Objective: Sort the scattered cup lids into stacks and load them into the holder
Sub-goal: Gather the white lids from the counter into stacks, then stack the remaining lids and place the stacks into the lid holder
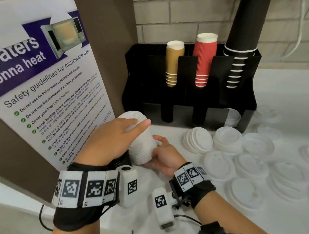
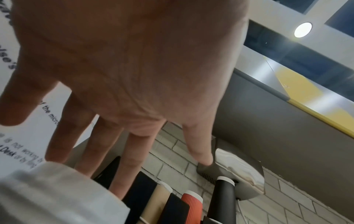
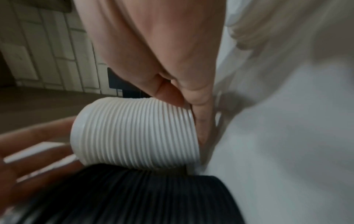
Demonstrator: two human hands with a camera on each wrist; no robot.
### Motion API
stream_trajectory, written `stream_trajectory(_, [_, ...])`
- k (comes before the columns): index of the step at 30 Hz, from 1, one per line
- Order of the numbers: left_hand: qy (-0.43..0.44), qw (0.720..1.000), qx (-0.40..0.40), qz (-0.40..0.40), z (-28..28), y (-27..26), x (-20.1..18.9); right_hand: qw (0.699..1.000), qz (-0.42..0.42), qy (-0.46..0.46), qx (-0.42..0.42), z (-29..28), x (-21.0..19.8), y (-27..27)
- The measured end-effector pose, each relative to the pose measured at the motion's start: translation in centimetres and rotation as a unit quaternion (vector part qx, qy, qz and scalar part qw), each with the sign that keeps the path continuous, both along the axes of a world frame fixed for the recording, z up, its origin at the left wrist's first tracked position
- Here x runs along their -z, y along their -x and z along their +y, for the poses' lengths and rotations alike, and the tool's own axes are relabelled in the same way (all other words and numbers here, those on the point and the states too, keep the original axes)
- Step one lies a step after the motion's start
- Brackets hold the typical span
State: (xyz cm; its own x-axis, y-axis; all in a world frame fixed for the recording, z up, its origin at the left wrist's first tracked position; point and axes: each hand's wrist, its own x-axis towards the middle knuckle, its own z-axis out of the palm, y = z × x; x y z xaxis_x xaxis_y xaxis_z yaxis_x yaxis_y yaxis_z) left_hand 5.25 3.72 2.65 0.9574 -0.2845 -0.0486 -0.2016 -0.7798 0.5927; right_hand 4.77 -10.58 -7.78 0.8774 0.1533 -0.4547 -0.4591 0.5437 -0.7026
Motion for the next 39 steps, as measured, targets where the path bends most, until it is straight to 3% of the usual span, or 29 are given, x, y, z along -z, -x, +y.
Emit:
stream_trajectory(3, [-0.016,1.000,-0.012,0.008,-0.1,0.0,0.4,0.981,-0.058,0.178,-0.049,0.3,1.0,-0.1])
stream_trajectory(6, [-0.033,0.999,-0.016,0.018,0.1,-0.1,0.6,0.909,-0.107,0.387,-0.113,0.0,1.4,-0.2])
stream_trajectory(8, [-0.037,0.999,-0.015,0.024,0.2,-0.2,0.7,0.888,-0.109,0.429,-0.129,-0.2,1.2,-0.4])
stream_trajectory(21, [-0.045,0.998,-0.033,0.012,0.3,0.5,0.2,0.906,-0.145,0.371,-0.142,-0.5,0.1,-0.9])
stream_trajectory(30, [-0.067,0.996,-0.060,0.011,0.4,1.1,-0.6,0.902,-0.152,0.378,-0.146,-1.0,-0.8,-0.6])
stream_trajectory(33, [-0.021,0.997,-0.053,-0.048,-0.6,1.5,-1.4,0.900,-0.172,0.392,-0.085,-3.4,-2.4,-0.5])
stream_trajectory(39, [0.207,0.969,0.026,-0.134,-5.1,0.7,-1.6,0.889,-0.164,0.404,0.140,-13.0,-8.1,-2.3])
